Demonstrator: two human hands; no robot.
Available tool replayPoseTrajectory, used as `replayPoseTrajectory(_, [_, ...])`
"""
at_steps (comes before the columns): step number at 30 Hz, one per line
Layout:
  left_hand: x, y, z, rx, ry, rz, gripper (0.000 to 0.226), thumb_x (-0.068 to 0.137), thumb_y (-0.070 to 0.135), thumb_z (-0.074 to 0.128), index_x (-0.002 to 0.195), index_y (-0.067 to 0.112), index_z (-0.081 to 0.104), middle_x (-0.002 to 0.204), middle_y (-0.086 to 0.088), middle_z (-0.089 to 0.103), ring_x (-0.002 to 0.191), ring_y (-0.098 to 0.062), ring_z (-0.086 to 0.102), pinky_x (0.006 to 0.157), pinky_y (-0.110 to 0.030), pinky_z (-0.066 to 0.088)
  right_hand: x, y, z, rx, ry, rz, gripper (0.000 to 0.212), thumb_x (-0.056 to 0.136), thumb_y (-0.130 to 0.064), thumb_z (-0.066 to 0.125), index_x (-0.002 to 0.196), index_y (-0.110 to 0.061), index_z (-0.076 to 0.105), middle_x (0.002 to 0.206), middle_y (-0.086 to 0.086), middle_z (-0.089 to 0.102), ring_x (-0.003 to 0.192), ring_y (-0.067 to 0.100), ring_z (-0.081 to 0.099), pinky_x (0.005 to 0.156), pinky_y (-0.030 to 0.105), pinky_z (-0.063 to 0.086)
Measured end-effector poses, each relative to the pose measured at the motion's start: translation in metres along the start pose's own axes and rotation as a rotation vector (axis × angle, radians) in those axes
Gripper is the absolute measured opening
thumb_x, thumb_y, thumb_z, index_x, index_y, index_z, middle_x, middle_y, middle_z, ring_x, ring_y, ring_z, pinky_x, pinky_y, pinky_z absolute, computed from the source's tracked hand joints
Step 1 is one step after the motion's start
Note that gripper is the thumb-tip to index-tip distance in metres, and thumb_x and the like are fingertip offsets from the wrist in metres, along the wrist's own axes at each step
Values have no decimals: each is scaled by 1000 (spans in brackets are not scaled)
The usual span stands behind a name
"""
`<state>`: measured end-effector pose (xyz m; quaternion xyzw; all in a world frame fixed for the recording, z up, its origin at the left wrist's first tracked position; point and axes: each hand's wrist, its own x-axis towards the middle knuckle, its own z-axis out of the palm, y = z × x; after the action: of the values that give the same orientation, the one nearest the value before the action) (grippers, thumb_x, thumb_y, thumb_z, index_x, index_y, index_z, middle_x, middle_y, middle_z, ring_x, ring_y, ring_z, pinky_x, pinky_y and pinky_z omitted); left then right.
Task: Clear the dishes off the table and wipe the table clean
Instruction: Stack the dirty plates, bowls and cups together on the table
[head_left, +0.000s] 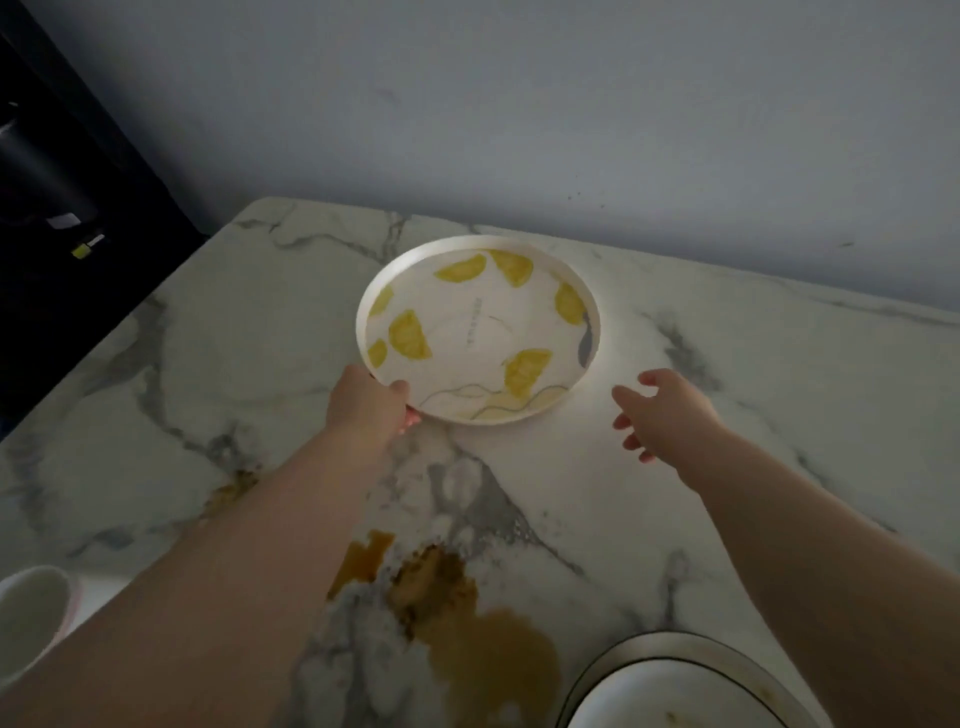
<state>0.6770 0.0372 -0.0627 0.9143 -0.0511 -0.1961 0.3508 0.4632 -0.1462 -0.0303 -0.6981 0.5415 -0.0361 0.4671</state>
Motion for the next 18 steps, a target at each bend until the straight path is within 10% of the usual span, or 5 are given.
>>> replayPoseTrajectory(10, [-73, 18, 54, 212, -374, 330, 11, 88, 14, 56, 84, 18, 46, 80, -10, 66, 65, -27, 66, 64, -40, 57, -36, 80, -88, -327, -13, 354, 32, 92, -11, 49, 65, 1, 61, 51, 9, 60, 34, 17, 48, 38, 19, 36])
replayPoseTrajectory(15, [-94, 21, 53, 394, -367, 366, 27, 91, 30, 60, 113, 14, 57, 116, -12, 64, 103, -31, 61, 83, -34, 47, -55, 100, -98, -513, 8, 342, 29, 94, -23, 51, 76, -3, 61, 68, 6, 66, 50, 18, 54, 50, 25, 45])
replayPoseTrajectory(18, [-107, 24, 19, 432, -361, 357, 49, 89, 37, 62, 132, 16, 50, 131, -10, 57, 115, -29, 56, 93, -34, 44, -74, 90, -93, -595, 160, 226, 44, 86, -34, 60, 120, -6, 54, 103, 13, 66, 90, 31, 62, 79, 35, 50])
